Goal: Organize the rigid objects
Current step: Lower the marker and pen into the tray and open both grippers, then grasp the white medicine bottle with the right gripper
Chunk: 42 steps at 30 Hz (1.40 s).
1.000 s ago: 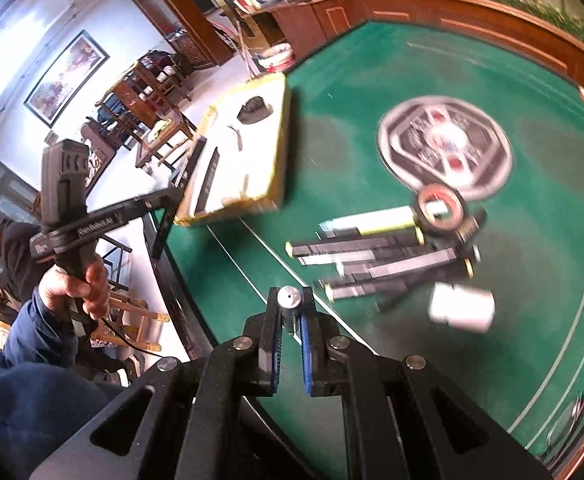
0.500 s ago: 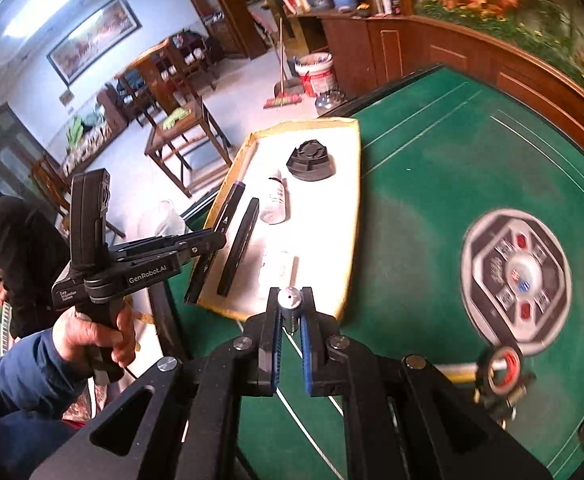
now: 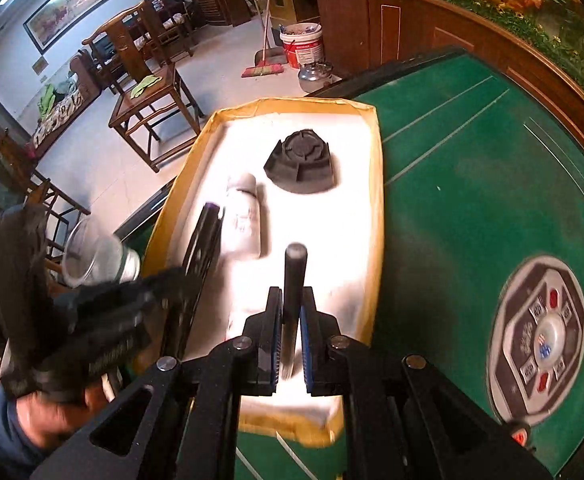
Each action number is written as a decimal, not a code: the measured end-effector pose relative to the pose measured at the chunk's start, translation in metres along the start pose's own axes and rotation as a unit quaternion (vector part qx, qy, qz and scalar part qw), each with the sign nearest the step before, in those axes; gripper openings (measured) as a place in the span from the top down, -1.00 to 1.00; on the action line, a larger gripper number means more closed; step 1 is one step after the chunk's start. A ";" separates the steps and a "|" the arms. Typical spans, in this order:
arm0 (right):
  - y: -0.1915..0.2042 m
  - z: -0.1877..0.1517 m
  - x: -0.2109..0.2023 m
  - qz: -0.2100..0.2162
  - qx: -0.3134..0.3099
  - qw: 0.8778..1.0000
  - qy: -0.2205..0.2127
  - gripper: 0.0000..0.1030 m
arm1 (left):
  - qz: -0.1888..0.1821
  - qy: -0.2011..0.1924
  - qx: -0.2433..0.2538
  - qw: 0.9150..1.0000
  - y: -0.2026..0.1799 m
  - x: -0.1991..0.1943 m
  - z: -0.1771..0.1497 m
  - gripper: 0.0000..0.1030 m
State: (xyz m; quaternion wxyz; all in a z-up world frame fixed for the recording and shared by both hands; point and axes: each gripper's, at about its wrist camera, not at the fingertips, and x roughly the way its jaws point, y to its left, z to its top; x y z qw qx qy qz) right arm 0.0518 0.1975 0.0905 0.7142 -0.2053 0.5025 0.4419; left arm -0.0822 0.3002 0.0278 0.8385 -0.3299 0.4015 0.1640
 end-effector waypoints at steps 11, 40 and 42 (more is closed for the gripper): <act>-0.015 0.002 0.038 0.035 0.053 0.998 0.004 0.85 | 0.015 -0.005 0.019 1.000 -0.012 0.002 -0.010 0.70; -0.173 -0.174 -0.143 0.140 0.295 0.930 -0.169 0.48 | -0.030 -0.025 0.188 0.981 -0.145 -0.030 -0.064 0.00; -0.185 -0.194 -0.150 0.088 0.300 0.937 -0.153 0.33 | -0.044 -0.001 0.217 0.975 -0.161 -0.023 -0.074 0.00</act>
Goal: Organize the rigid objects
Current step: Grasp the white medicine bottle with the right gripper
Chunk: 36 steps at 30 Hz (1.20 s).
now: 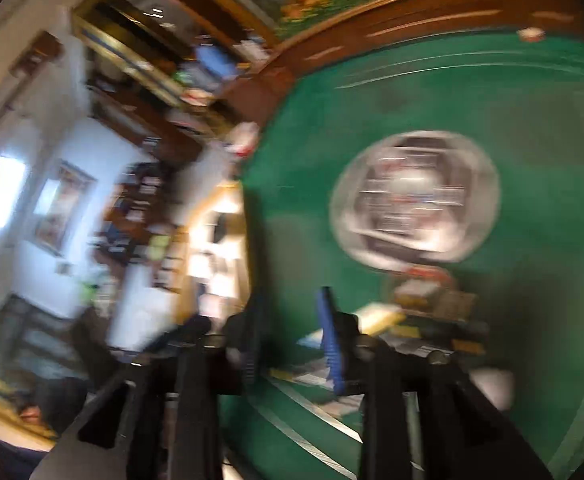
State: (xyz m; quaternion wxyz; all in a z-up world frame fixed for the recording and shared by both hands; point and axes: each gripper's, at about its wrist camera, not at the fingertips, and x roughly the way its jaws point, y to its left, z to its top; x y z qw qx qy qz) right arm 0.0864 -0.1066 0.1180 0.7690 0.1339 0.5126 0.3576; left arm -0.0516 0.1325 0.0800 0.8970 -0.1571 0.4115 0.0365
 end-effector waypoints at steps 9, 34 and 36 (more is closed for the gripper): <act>-0.092 -0.033 -0.004 -0.119 0.007 0.990 0.076 0.29 | -0.050 0.088 0.079 0.992 -0.063 0.026 -0.027 -0.01; -0.037 -0.099 0.035 -0.087 -0.178 0.965 0.174 0.21 | -0.071 0.129 0.179 0.973 -0.118 0.036 -0.046 -0.16; -0.035 -0.105 0.035 -0.105 -0.189 0.961 0.172 0.37 | -0.070 0.135 0.204 0.967 -0.128 0.045 -0.043 -0.16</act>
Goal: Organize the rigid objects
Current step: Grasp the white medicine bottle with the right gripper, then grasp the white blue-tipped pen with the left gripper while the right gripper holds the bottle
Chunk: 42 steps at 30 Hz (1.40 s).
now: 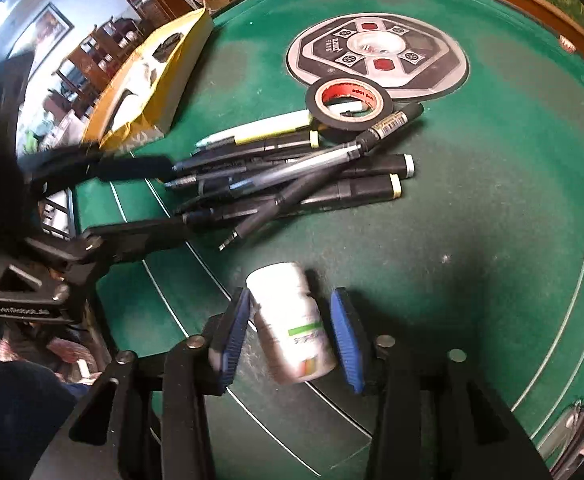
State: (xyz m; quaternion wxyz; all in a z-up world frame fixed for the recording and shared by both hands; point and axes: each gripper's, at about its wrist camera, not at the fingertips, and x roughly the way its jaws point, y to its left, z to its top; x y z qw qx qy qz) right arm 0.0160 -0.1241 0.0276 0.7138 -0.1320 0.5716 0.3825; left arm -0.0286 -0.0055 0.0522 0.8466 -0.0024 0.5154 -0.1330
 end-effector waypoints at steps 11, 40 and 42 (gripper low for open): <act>-0.057 -0.050 -0.030 -0.030 0.147 0.988 -0.029 0.37 | -0.111 0.039 0.043 0.992 -0.049 0.035 0.019 -0.16; -0.059 -0.065 -0.033 -0.047 0.185 0.981 -0.043 0.35 | 0.051 0.071 0.073 0.994 0.048 0.062 0.065 0.17; -0.059 -0.065 -0.033 -0.047 0.186 0.981 -0.044 0.35 | 0.048 0.070 0.066 0.994 0.050 0.062 0.068 0.32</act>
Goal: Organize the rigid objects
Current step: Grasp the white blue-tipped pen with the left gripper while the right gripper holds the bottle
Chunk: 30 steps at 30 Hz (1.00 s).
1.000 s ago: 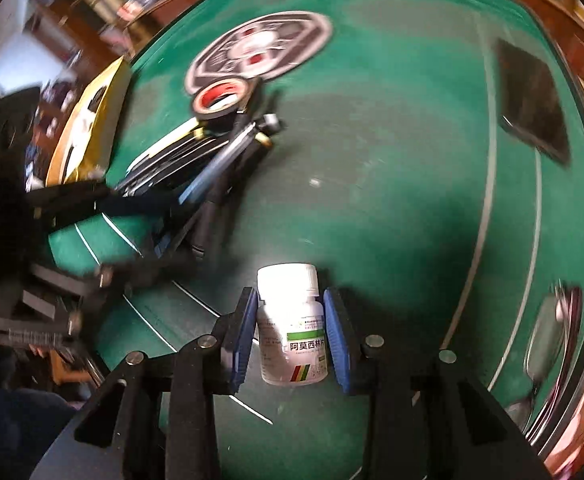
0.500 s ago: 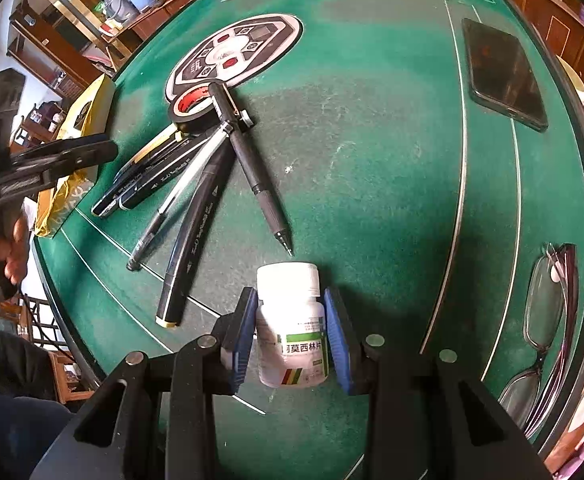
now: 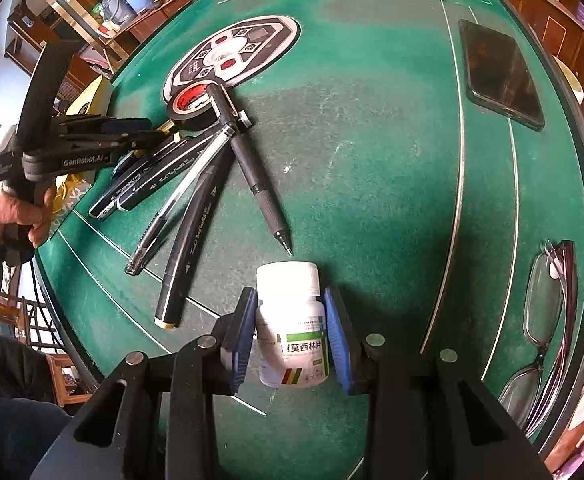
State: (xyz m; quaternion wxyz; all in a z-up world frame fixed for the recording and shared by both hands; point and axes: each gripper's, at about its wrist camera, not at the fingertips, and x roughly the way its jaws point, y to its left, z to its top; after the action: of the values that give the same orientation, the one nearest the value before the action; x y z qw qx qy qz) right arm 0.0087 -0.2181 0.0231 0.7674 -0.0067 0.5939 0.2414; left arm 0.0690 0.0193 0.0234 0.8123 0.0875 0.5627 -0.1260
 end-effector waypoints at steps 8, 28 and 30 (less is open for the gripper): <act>-0.002 -0.001 0.000 0.005 0.003 1.000 -0.001 0.35 | -0.034 0.004 -0.034 0.999 0.003 0.001 -0.002 0.61; -0.002 0.000 0.000 0.006 0.008 1.000 -0.003 0.35 | -0.102 0.002 -0.071 0.992 -0.014 -0.004 -0.013 0.68; -0.002 0.000 0.000 0.006 0.008 1.000 -0.003 0.35 | -0.075 0.003 -0.049 0.996 -0.020 -0.003 -0.006 0.68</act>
State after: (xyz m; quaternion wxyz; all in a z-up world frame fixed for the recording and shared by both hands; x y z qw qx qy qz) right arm 0.0098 -0.2200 0.0225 0.7678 0.0034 0.5937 0.2410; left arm 0.0566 0.0018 0.0240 0.8025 0.0056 0.5753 -0.1583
